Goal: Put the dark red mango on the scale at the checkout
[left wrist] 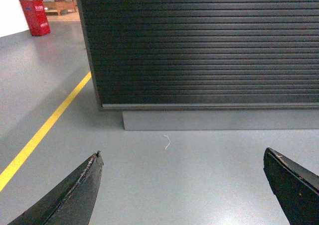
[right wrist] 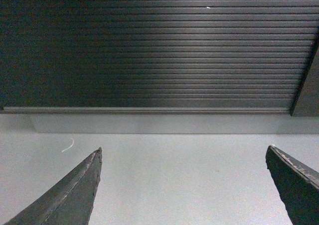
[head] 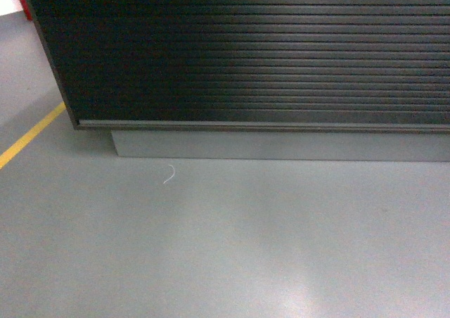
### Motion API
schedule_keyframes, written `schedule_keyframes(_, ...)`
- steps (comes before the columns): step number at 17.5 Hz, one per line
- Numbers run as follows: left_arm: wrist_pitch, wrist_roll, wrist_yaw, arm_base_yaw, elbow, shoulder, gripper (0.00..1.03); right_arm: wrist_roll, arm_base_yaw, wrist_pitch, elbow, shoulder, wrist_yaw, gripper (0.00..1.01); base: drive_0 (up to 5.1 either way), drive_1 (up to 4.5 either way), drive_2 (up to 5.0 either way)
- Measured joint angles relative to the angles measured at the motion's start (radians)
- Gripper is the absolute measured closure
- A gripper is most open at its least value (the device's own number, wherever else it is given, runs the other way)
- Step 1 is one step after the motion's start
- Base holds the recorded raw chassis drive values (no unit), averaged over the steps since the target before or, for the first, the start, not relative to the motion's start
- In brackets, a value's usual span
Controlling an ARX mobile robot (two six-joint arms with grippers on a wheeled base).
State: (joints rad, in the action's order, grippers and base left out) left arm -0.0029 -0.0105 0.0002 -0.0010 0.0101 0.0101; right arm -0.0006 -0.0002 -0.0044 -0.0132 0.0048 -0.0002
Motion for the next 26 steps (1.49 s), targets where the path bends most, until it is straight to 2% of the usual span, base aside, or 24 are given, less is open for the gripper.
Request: schedule_keyframes(26,0.000,0.000,-0.001,0.000,0.000,0.000,0.05,0.000,0.000,0.001,0.000,0.000,0.000,0.03,0.0,2.74,-2.7)
